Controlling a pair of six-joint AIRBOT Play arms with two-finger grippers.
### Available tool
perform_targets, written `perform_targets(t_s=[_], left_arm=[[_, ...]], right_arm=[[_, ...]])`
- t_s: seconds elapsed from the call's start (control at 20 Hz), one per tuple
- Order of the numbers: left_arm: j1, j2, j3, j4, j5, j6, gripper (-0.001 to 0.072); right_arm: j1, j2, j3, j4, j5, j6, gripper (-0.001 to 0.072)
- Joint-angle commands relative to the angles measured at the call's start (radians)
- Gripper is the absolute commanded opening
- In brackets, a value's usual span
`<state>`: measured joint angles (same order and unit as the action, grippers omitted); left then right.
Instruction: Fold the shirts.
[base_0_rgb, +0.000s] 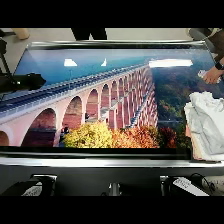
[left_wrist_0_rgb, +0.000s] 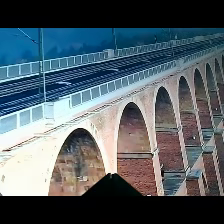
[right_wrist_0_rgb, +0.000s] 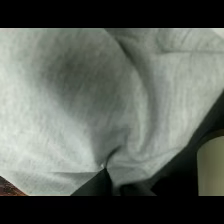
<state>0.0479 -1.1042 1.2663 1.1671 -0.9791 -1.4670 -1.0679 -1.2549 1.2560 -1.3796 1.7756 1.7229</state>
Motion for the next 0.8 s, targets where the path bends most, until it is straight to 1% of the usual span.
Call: perform_targets(t_s=[0.0,0.05,0.1,0.15,0.2,0.25,0.3,0.35,0.4,0.45,0.5,0.55,0.6,0.65,0.7,0.75], left_arm=[[-0.006,0.000,0.000,-0.015,0.001,0.001,0.0027],[-0.010,0.000,0.000,-0.015,0.001,0.000,0.0027],[-0.015,0.000,0.000,-0.015,0.000,0.001,0.0027],[-0.024,0.000,0.000,-0.014,0.001,0.002,0.0027],[-0.031,0.000,0.000,-0.015,0.002,0.001,0.0027],[-0.039,-0.001,0.001,-0.014,0.003,0.005,0.0027],[-0.051,-0.001,0.005,-0.009,0.002,0.021,0.0026],[-0.069,-0.002,0.014,0.030,0.000,0.027,0.0025],[-0.097,-0.010,0.039,0.120,-0.003,0.002,0.0024],[-0.130,-0.029,0.078,0.246,-0.019,-0.068,0.0024],[-0.170,-0.064,0.134,0.398,-0.065,-0.151,0.0024],[-0.209,-0.112,0.196,0.533,-0.130,-0.213,0.0024],[-0.239,-0.159,0.248,0.610,-0.185,-0.235,0.0026],[-0.259,-0.205,0.286,0.630,-0.222,-0.237,0.0029],[-0.276,-0.246,0.304,0.614,-0.252,-0.237,0.0129],[-0.290,-0.278,0.305,0.582,-0.289,-0.237,0.0412]], right_arm=[[0.000,0.010,-0.040,-0.048,-0.013,-0.004,0.0047],[0.000,0.010,-0.040,-0.055,-0.021,-0.005,0.0054],[0.000,0.010,-0.037,-0.067,-0.021,-0.020,0.0096],[0.000,0.010,-0.026,-0.076,-0.026,-0.050,0.0318],[0.000,0.010,-0.003,-0.070,-0.028,-0.086,0.0664],[0.000,0.010,0.036,-0.049,-0.046,-0.108,0.0690],[0.000,0.009,0.100,-0.006,-0.083,-0.126,0.0678],[0.014,0.010,0.174,0.064,-0.129,-0.154,0.0629],[0.053,0.010,0.248,0.108,-0.180,-0.182,0.0626],[0.129,0.010,0.323,0.137,-0.240,-0.216,0.0626],[0.225,0.011,0.383,0.138,-0.297,-0.232,0.0625],[0.351,0.013,0.430,0.137,-0.369,-0.238,0.0625],[0.479,0.016,0.449,0.126,-0.433,-0.231,0.0613],[0.629,0.014,0.449,0.093,-0.488,-0.204,0.0598],[0.770,-0.001,0.449,0.018,-0.500,-0.158,0.0592],[0.898,-0.032,0.448,-0.069,-0.477,-0.102,0.0590]])
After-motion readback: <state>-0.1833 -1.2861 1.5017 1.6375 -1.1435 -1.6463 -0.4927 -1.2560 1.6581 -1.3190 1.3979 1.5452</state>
